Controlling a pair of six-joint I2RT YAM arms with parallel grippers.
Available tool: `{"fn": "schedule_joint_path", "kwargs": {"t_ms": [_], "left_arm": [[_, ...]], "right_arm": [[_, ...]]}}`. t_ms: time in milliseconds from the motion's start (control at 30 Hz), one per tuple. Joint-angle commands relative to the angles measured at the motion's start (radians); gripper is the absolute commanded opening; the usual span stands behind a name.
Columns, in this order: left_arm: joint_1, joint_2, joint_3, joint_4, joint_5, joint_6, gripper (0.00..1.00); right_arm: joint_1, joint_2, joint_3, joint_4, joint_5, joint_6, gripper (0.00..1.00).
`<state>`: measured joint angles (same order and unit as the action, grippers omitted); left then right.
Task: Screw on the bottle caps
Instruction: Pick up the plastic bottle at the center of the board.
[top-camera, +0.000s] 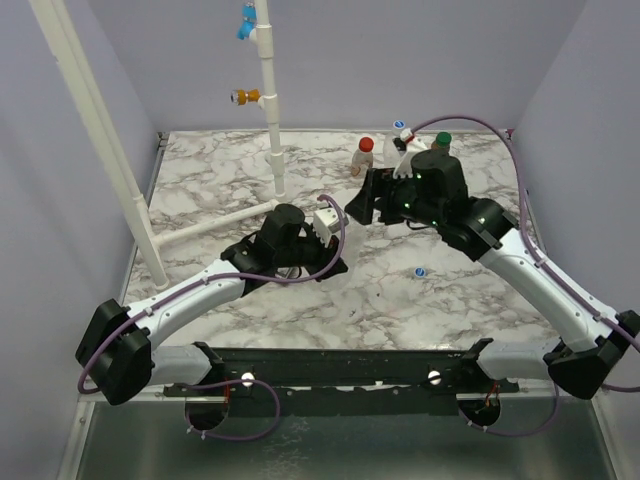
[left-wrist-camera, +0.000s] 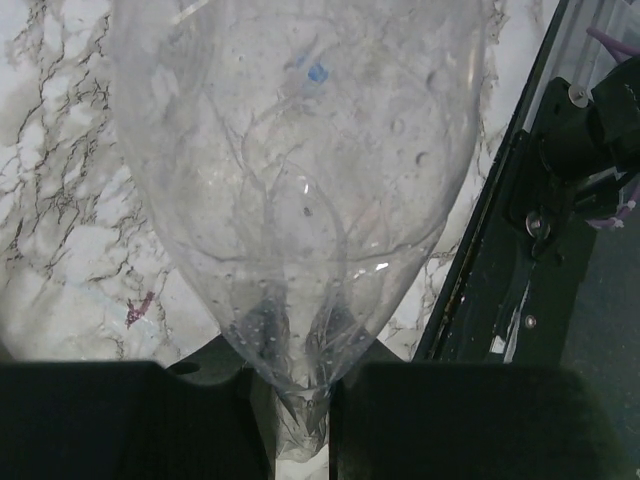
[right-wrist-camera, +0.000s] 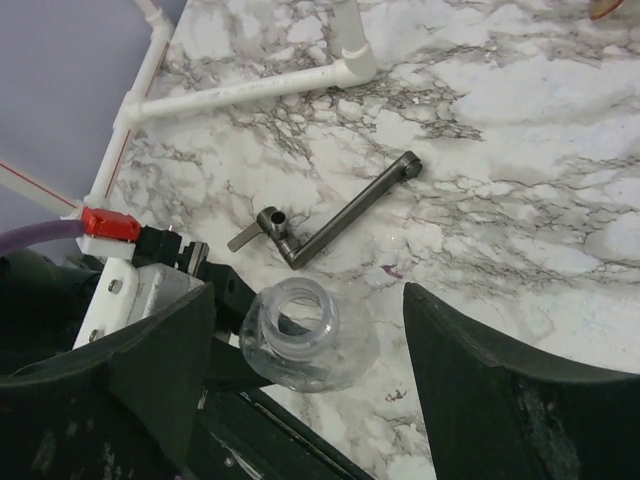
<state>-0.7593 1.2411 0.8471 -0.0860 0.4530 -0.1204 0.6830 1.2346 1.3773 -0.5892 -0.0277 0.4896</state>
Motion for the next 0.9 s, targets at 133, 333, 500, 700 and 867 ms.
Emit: {"fn": "schedule_joint_path", "kwargs": {"t_ms": [133,333,500,700,867], "left_arm": [[0.006,-0.012,0.038,-0.023,0.032,-0.002,0.00],[0.007,-0.010,0.040,-0.018,-0.007,-0.009,0.00],[0.008,-0.021,0.026,0.043,-0.117,-0.048,0.39],[0.009,-0.070,-0.048,0.228,-0.159,-0.096,0.81],[0.009,-0.109,-0.110,0.342,-0.161,-0.083,0.78]], "right_arm": [[0.049,0.078,0.039,-0.018,0.109,-0.021,0.56],[0.056,0.090,0.046,-0.031,0.122,-0.001,0.21],[0.056,0.098,0.050,-0.043,0.123,0.057,0.02],[0.056,0.104,0.068,-0.051,0.119,0.098,0.00],[0.054,0.104,0.082,-0.058,0.120,0.098,0.00]]}}
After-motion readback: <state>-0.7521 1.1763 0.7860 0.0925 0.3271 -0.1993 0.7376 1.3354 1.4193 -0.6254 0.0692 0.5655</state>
